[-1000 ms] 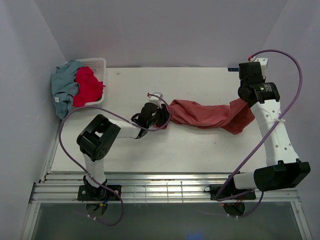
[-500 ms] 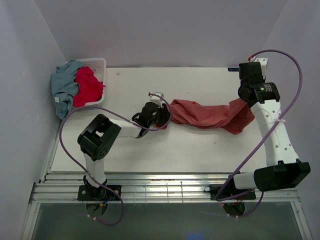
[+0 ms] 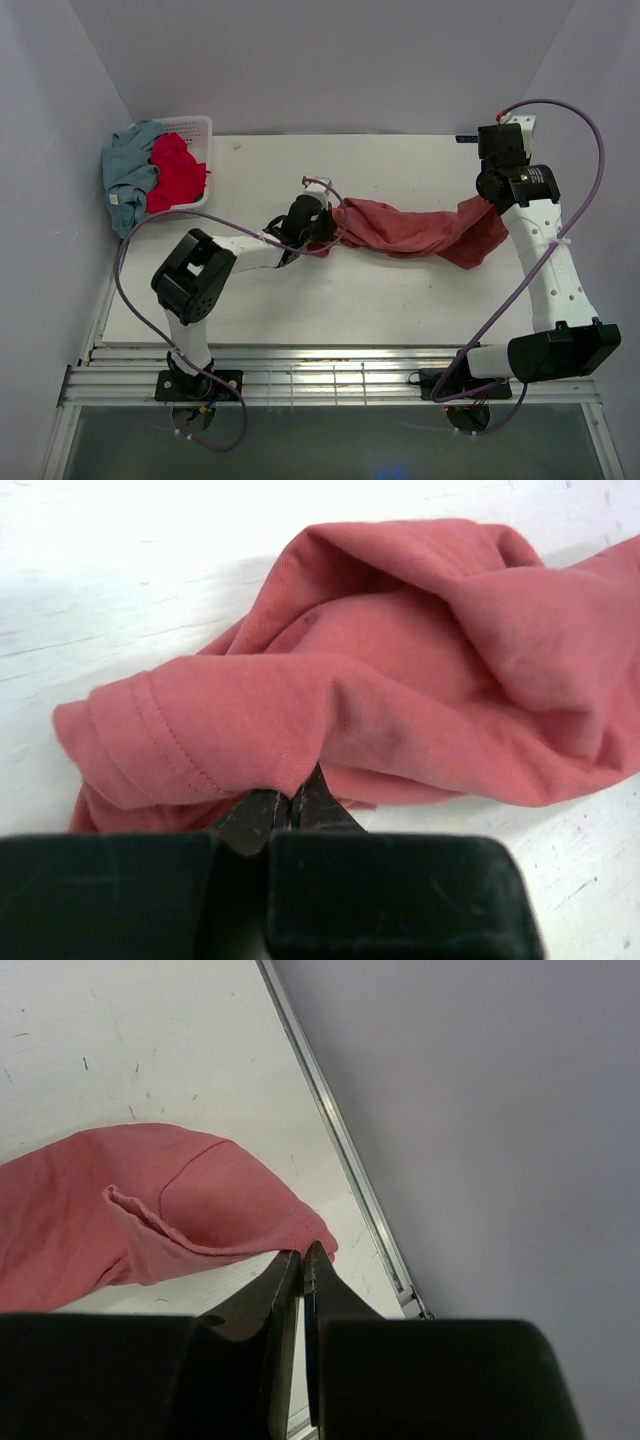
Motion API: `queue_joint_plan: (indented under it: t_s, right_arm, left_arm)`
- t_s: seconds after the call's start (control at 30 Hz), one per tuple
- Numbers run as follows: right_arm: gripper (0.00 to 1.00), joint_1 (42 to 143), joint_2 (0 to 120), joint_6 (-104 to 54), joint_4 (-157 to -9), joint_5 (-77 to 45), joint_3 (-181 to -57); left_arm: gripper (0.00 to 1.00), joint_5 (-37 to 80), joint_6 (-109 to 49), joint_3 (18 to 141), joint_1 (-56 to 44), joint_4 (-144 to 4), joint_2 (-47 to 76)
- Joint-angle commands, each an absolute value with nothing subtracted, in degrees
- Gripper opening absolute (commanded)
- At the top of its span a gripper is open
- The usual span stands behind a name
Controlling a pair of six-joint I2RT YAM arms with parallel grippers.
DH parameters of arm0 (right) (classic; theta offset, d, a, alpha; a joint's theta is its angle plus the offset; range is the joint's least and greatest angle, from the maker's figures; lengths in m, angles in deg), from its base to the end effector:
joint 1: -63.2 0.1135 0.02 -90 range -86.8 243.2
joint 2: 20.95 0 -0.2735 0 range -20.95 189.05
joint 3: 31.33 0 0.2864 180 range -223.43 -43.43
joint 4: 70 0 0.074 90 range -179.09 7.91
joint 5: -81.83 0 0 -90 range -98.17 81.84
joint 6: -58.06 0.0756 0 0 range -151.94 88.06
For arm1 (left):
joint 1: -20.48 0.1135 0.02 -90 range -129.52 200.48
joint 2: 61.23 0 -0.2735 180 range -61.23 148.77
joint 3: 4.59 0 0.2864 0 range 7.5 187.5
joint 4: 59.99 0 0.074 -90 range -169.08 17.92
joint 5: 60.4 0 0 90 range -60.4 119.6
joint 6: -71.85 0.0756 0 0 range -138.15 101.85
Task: Fold and stack the t-shirts
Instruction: Flatten the tshirt out
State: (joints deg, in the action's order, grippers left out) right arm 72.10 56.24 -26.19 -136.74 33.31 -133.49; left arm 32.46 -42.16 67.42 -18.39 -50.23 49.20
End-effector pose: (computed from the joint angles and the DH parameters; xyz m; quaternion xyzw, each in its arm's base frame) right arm 0.3204 -0.0005 0.4141 0.1212 0.8572 -0.2719 0.4202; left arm 0.3691 -0.2927 0.1201 0.0986 0.8543 -0.2477 0.4463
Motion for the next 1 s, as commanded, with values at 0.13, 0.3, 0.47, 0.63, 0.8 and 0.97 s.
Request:
queue_joint_plan:
  t_s: [0.13, 0.3, 0.47, 0.63, 0.8, 0.97]
  right_arm:
    - [0.08, 71.99, 56.39, -25.97, -134.47, 32.18, -134.04]
    - [0.08, 71.98, 58.85, -26.58, -134.65, 31.47, -137.99]
    - [0.08, 71.99, 61.14, -27.37, -136.93, 30.86, -143.96]
    - [0.08, 71.99, 57.89, -27.37, -138.34, 30.16, -148.0]
    - [0.08, 71.99, 54.2, -28.08, -142.02, 27.88, -156.17]
    - [0.08, 71.99, 51.74, -28.17, -143.52, 22.08, -170.06]
  left_arm:
    - [0.0, 47.43, -36.26, 80.17, -18.63, -79.78, 24.74]
    - [0.0, 49.81, -34.24, 92.2, -18.54, -94.81, 16.3]
    - [0.0, 52.54, -35.46, 99.69, -18.63, -105.64, 9.09]
    - [0.0, 47.28, -39.06, 102.86, -18.63, -113.47, 0.48]
    - [0.0, 43.85, -42.84, 107.78, -18.63, -121.46, -6.54]
    - [0.0, 37.79, -46.01, 109.02, -18.63, -122.44, -12.62]
